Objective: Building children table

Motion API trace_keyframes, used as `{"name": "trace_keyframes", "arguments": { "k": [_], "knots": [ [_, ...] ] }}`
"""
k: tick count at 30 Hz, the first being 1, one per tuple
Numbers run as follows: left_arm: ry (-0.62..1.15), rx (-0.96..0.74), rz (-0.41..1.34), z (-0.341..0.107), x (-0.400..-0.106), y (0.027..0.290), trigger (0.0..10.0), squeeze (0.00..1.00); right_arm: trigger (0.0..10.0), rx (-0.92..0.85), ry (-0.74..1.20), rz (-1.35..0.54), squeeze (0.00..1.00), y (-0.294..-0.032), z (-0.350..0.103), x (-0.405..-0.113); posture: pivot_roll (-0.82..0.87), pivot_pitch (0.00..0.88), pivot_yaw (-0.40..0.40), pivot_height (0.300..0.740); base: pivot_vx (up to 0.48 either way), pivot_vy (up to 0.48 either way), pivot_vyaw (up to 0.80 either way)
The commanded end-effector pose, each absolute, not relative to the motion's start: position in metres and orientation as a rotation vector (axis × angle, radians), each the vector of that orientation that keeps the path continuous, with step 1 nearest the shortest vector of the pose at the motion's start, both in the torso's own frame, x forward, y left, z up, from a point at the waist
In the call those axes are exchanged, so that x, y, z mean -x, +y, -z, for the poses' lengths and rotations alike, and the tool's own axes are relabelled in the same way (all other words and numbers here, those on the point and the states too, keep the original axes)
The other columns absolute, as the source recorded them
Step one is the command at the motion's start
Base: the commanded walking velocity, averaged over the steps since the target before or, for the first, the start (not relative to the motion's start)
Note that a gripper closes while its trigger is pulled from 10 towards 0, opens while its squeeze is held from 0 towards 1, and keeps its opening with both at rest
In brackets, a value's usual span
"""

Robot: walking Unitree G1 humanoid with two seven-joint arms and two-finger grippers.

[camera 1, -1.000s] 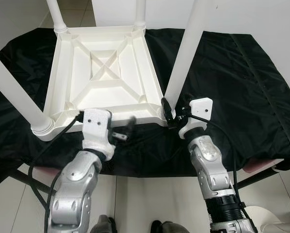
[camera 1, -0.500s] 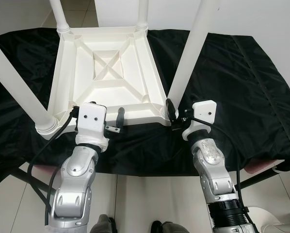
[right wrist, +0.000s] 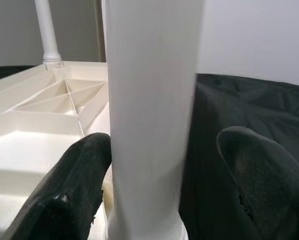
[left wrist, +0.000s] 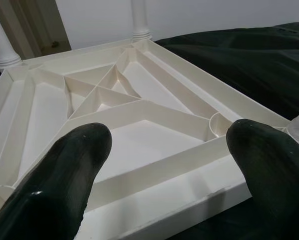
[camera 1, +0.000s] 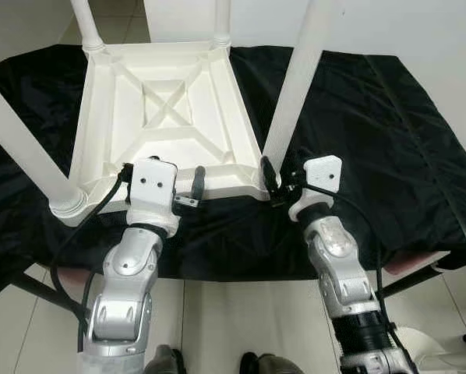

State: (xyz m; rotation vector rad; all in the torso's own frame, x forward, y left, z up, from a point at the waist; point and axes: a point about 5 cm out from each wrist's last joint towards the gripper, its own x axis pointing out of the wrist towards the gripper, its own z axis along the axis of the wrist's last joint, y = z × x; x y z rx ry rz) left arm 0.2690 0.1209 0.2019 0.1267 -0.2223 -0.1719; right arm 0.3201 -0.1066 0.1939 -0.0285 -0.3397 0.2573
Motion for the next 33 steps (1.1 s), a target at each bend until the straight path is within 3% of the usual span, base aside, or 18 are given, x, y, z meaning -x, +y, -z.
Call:
{"name": "trace_keyframes", "arguments": {
  "k": [1, 17, 33],
  "knots": [
    [-0.218, -0.134, 0.116, -0.201, -0.271, 0.123, 10.0, 0.0, 10.0, 0.039, -0.312, -0.256, 0.0, -0.105, -0.19, -0.322, -0.1, 0.185, -0.024, 0.74, 0.0, 0.0, 0.0],
    [-0.255, -0.171, 0.136, -0.207, -0.269, 0.125, 10.0, 0.0, 10.0, 0.106, -0.329, -0.242, 0.0, -0.101, -0.198, -0.332, -0.08, 0.181, -0.019, 0.74, 0.0, 0.0, 0.0],
    [-0.195, -0.041, 0.174, -0.208, -0.283, 0.121, 10.0, 0.0, 10.0, 0.1, -0.299, -0.199, 0.0, -0.102, -0.194, -0.337, -0.08, 0.166, -0.007, 0.74, 0.0, 0.0, 0.0]
  ]
}}
